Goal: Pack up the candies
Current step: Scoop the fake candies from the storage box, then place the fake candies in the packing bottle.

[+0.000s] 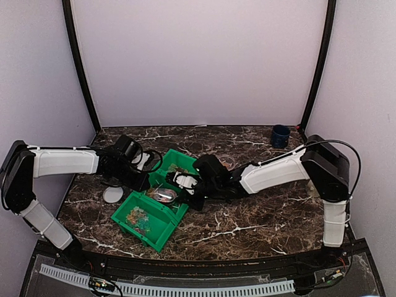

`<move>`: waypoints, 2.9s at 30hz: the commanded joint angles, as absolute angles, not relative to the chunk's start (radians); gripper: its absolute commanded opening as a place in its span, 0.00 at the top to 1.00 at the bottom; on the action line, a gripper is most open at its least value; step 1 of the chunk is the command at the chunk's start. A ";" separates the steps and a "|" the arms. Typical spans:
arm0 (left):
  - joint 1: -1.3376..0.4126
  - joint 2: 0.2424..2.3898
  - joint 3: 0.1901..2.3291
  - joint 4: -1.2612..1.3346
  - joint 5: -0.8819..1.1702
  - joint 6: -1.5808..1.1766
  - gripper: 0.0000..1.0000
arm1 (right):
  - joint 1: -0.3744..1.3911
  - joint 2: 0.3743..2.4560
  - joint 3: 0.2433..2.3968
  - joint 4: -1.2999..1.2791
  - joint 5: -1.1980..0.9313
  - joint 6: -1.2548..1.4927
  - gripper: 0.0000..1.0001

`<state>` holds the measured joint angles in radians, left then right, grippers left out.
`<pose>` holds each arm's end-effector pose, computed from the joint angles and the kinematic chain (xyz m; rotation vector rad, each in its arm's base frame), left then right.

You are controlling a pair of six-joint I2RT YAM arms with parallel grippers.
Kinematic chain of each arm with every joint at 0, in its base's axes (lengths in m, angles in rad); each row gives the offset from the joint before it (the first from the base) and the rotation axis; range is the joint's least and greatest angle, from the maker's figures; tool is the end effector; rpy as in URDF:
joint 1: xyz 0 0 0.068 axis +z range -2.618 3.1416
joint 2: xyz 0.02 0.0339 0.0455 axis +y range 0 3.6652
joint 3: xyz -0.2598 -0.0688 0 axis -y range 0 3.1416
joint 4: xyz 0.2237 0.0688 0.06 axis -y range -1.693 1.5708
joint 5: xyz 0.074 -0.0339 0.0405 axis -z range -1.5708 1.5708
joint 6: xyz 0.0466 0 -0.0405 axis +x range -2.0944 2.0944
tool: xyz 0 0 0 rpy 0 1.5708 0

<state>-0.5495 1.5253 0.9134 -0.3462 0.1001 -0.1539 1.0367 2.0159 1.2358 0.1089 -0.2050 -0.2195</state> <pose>0.2491 -0.1580 0.1952 0.5452 2.5129 -0.4011 0.2091 0.3721 0.1589 -1.4496 1.8009 0.6609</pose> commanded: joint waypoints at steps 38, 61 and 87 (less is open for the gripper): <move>-0.530 1.457 0.961 -0.236 0.139 -0.207 1.00 | 0.996 1.622 0.832 0.489 0.004 -0.174 1.00; -0.528 1.465 0.963 -0.233 0.165 -0.212 1.00 | 0.809 1.278 0.666 0.318 0.157 -0.134 1.00; -0.529 1.458 0.964 -0.232 0.169 -0.214 1.00 | 0.705 1.258 0.721 0.145 0.251 -0.071 1.00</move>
<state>-0.5339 1.5234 0.9138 -0.3115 0.1162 -0.1909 0.7120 1.2648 0.6762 0.1574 0.2340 -0.0875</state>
